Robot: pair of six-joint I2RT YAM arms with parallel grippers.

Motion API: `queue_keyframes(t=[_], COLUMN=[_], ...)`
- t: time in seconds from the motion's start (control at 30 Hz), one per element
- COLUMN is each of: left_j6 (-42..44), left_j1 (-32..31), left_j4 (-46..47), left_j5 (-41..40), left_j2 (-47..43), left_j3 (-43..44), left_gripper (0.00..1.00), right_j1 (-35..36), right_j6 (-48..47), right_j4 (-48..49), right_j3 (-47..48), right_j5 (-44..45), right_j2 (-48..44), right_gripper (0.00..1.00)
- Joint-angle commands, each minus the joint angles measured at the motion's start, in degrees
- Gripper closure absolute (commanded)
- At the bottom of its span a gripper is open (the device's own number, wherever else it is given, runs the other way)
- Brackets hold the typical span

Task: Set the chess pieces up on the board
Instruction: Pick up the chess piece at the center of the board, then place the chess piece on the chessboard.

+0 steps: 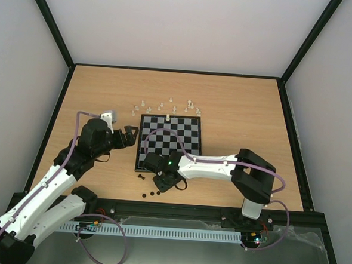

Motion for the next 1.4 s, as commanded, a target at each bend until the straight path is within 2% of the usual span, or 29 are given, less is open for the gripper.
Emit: queue_keyframes(t=[0.0, 0.17, 0.4, 0.47, 0.7, 0.93, 1.37], left_j6=[0.17, 0.12, 0.09, 0.14, 0.16, 0.34, 0.46], left_j1=[0.32, 0.31, 0.31, 0.31, 0.31, 0.40, 0.58], left_j4=[-0.69, -0.44, 0.27, 0.31, 0.62, 0.68, 0.98], left_j5=[-0.30, -0.29, -0.02, -0.02, 0.06, -0.17, -0.11], left_j2=[-1.17, -1.22, -0.72, -0.62, -0.37, -0.53, -0.31], left_j3=[0.85, 0.38, -0.03, -0.02, -0.16, -0.39, -0.66], left_gripper=[0.01, 0.01, 0.01, 0.01, 0.01, 0.01, 0.01], right_j1=[1.29, 1.44, 1.52, 1.53, 0.73, -6.29, -13.38], right_j6=[0.95, 1.51, 1.69, 1.71, 0.94, -2.58, -8.07], right_j4=[-1.95, -2.15, -2.23, -2.43, -6.83, -9.90, -9.66], right_j3=[0.96, 0.65, 0.37, 0.48, 5.03, 12.31, 20.18], right_j5=[-0.48, -0.43, -0.16, 0.05, 5.74, 8.87, 5.74], right_j2=[3.04, 3.25, 2.78, 2.47, -1.59, -6.20, 5.92], right_gripper=[0.67, 0.72, 0.93, 0.96, 0.96, 0.95, 0.94])
